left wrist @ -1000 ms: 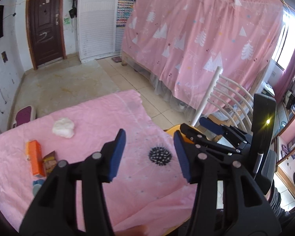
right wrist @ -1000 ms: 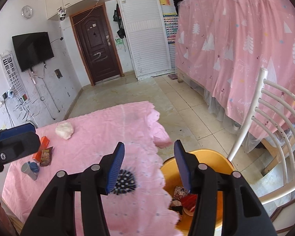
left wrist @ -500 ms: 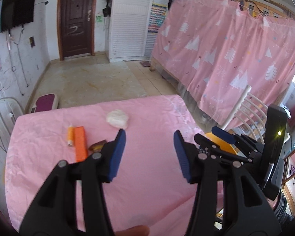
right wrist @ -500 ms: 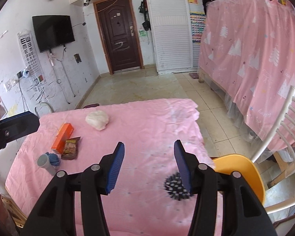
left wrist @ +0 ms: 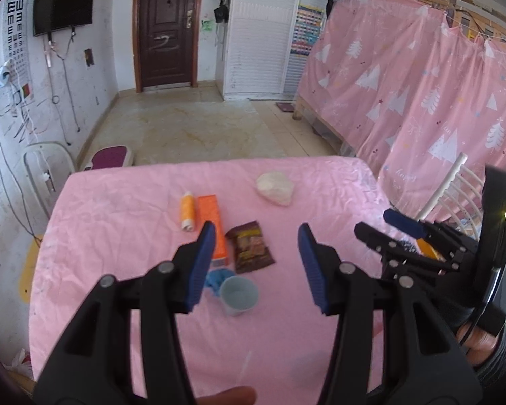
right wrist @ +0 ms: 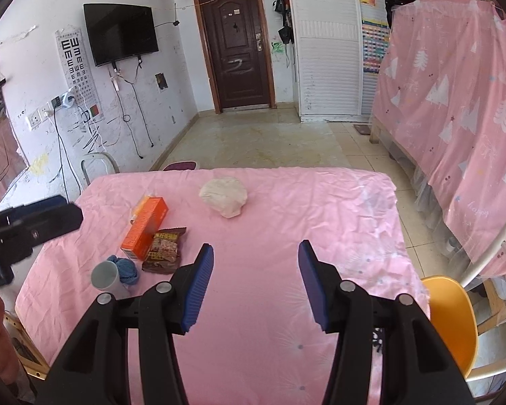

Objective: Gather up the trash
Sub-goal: 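Grasp the light blue paper cup with the left gripper while the right gripper grasps the brown snack packet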

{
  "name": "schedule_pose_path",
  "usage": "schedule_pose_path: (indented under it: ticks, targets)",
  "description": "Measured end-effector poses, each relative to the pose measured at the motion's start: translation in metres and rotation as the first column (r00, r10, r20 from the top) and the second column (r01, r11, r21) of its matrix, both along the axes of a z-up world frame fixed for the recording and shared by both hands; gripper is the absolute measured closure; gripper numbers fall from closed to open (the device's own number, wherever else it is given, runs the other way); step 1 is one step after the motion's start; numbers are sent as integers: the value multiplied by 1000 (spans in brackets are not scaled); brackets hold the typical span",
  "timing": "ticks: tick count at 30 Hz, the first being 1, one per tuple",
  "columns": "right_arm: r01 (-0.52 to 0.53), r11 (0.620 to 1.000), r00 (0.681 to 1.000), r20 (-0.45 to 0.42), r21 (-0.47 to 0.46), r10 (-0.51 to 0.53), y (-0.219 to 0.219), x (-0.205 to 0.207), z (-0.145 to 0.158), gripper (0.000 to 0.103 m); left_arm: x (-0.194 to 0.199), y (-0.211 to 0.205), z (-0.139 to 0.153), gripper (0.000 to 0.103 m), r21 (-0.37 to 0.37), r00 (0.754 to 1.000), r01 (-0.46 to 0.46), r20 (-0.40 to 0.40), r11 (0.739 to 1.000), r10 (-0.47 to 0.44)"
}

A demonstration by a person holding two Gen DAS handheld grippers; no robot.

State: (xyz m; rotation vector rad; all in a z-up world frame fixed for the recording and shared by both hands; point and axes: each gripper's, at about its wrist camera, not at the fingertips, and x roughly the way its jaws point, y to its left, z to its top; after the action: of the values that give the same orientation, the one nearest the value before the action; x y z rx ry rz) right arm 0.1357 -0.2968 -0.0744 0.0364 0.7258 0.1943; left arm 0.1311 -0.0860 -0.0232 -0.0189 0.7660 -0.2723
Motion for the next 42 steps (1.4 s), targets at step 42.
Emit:
schedule_pose_path:
  ticks: [42]
  targets:
    - [-105, 994, 991, -91, -10, 103, 44, 38, -28, 61, -3, 23, -63, 72, -39, 997, 8, -82, 999, -12]
